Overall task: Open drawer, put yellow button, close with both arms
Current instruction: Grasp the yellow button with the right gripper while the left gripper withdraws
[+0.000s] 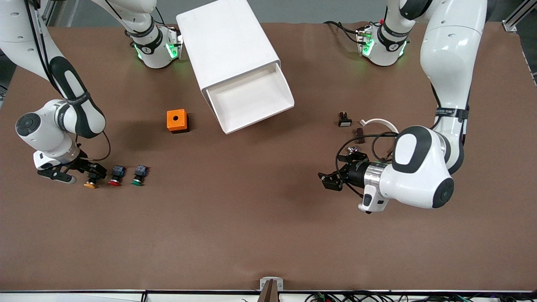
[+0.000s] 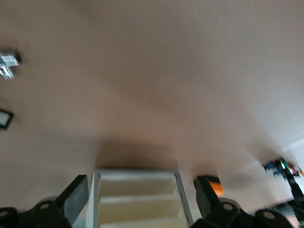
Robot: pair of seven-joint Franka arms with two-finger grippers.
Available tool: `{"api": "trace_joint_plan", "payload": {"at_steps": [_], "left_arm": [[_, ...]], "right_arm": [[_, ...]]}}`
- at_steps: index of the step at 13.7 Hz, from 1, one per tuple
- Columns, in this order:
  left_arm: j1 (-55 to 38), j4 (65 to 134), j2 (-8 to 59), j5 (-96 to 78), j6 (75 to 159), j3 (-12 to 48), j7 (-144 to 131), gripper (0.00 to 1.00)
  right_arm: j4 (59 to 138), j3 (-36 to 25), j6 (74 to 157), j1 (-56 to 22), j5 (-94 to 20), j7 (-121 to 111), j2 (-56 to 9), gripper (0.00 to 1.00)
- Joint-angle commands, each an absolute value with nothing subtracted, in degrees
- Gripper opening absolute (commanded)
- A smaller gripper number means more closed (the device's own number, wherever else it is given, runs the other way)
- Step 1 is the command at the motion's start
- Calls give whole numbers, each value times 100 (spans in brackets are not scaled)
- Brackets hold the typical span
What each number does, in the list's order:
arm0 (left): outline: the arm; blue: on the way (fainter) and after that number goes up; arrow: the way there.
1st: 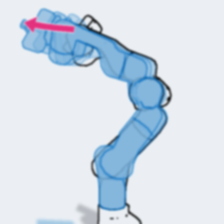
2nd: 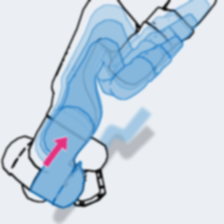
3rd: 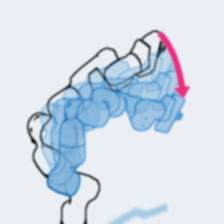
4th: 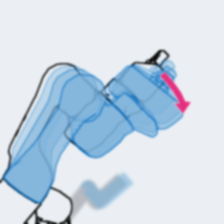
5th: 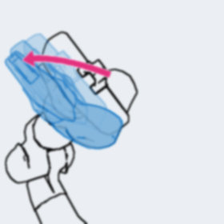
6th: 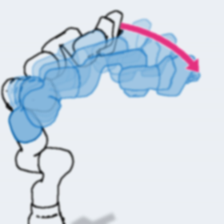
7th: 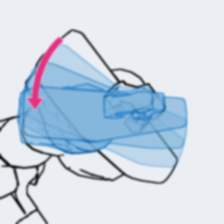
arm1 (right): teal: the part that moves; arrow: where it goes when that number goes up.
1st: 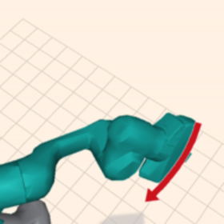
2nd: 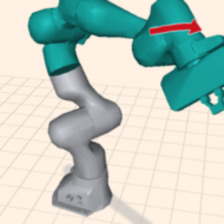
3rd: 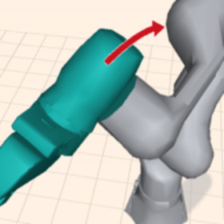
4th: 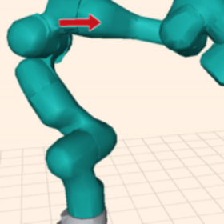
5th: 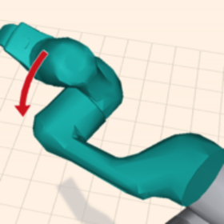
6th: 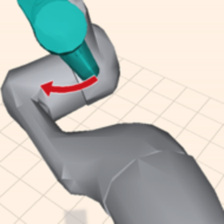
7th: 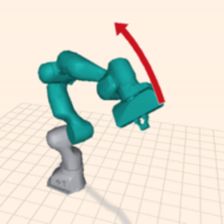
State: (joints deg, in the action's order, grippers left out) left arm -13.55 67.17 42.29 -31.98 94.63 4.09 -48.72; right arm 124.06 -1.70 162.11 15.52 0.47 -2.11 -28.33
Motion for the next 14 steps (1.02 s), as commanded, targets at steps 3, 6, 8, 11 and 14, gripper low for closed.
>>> {"api": "trace_joint_plan", "payload": {"at_steps": [3,6,8,11,14], "left_arm": [[-1582,6812,4026,-2312,9896,352,-4825,100],[-1582,6873,3649,-2093,9984,352,-4834,100],[-1599,6960,3394,-1734,10098,360,-4904,100],[-1819,6996,3261,-1179,10099,351,-5228,100],[-1933,7022,3261,-1021,10107,343,-5361,100]], "right_arm": [[12340,-141,16207,1600,18,-229,-2936,62],[12340,-141,16189,1582,18,-211,-2936,12],[12322,-132,16007,1547,18,-185,-2857,0],[11849,-80,14621,1503,9,-150,-2462,0],[11340,-62,13250,1241,-17,314,-1936,0]]}}
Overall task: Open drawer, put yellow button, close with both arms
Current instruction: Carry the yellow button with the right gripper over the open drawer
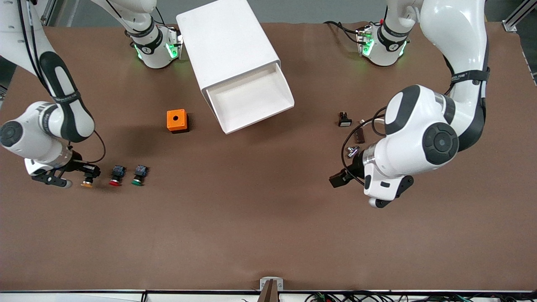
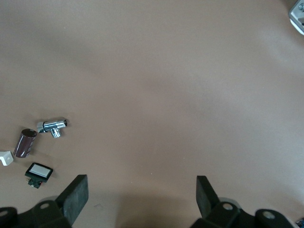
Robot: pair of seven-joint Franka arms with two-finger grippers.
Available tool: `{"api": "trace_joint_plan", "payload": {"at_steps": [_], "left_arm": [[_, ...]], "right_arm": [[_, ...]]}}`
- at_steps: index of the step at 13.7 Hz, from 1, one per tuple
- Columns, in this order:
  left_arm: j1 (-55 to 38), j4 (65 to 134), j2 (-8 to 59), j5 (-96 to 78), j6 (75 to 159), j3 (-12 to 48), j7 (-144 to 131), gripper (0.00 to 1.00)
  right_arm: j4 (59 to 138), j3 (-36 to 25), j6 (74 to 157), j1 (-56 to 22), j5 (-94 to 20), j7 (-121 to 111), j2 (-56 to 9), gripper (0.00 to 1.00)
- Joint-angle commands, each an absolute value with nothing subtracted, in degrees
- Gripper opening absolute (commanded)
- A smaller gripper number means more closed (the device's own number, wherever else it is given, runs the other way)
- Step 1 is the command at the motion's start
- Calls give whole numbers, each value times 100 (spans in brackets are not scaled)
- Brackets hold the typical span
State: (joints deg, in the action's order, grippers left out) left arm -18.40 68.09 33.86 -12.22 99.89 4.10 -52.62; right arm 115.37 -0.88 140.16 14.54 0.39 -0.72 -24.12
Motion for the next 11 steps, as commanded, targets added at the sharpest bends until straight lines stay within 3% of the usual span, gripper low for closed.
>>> {"api": "trace_joint_plan", "payload": {"at_steps": [1,4,11], "left_arm": [[-1994,7031,3252,-819,10107,351,-5474,100],[-2258,7101,3217,-300,10081,352,-5704,100],[-2794,7145,3392,-97,10072,360,-6187,100]], "right_arm": [[11190,-70,12810,1039,-78,621,-1733,0],[10829,-70,11622,257,-499,2043,-1171,0],[10784,-62,11224,-1650,-844,5312,-282,0]]}}
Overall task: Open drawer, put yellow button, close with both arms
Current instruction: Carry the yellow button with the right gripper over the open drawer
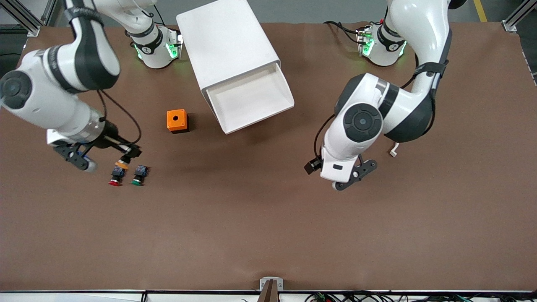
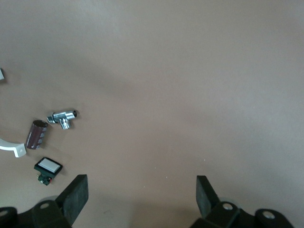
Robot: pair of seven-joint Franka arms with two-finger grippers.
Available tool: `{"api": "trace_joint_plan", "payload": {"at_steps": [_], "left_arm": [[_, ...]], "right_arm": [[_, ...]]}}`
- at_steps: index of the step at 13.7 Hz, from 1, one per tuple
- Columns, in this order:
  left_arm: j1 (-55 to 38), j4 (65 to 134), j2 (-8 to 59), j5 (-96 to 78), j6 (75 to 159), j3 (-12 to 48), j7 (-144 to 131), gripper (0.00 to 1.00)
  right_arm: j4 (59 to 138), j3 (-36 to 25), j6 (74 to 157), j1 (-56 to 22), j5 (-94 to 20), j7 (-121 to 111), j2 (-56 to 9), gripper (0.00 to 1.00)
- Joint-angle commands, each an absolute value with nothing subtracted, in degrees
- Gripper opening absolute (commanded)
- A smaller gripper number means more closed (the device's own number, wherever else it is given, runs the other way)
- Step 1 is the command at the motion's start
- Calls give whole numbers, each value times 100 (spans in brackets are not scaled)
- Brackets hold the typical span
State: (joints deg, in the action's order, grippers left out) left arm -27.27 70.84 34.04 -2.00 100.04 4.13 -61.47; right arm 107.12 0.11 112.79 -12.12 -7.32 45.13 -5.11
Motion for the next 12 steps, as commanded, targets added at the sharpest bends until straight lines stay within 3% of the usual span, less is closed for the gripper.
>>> {"api": "trace_joint_plan", "payload": {"at_steps": [1,6,12], "left_arm": [[-2856,7137,3393,-88,10072,360,-6187,100],[-2970,7137,3419,-88,10081,360,-6188,100],[-3059,7145,3366,-123,10081,501,-6099,100]], "right_arm": [[10749,-70,11215,-1948,-844,5796,-238,0],[10503,-79,11267,-3522,-721,8424,-246,0],[10529,-70,11250,-4613,-528,9991,-281,0]]}}
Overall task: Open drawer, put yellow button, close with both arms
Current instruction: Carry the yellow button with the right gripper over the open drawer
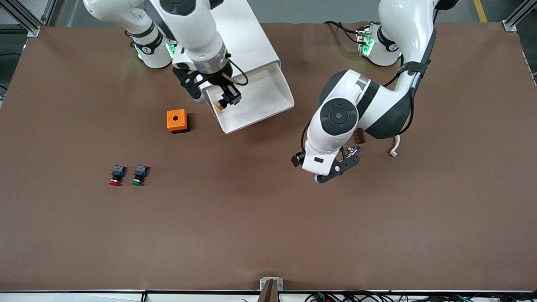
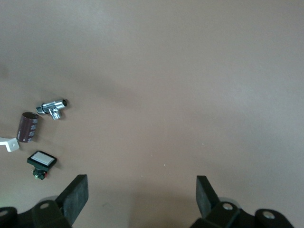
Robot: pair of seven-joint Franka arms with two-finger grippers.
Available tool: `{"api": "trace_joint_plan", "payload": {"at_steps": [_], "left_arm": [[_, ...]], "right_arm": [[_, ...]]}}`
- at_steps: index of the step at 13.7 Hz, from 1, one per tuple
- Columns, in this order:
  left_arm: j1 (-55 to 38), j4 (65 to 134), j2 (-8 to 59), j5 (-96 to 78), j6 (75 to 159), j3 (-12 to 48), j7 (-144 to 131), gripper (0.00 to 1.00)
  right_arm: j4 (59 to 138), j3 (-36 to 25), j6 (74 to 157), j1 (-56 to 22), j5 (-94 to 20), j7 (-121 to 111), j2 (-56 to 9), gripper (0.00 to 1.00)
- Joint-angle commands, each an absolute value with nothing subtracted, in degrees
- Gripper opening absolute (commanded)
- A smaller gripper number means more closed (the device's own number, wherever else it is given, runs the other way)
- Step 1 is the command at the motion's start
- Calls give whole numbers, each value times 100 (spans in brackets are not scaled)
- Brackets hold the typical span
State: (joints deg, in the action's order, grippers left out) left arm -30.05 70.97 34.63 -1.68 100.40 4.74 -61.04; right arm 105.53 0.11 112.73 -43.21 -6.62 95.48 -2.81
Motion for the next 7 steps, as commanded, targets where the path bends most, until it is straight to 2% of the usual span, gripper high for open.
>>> {"api": "trace_joint_plan", "payload": {"at_steps": [1,7], "left_arm": [[-3059,7154,3401,-114,10098,518,-6065,100],[-3050,7145,3445,-132,10028,554,-6091,100]], "right_arm": [[10529,-70,11267,-4753,-414,10202,-360,0],[10442,-88,11390,-4957,-211,10494,-843,0]]}}
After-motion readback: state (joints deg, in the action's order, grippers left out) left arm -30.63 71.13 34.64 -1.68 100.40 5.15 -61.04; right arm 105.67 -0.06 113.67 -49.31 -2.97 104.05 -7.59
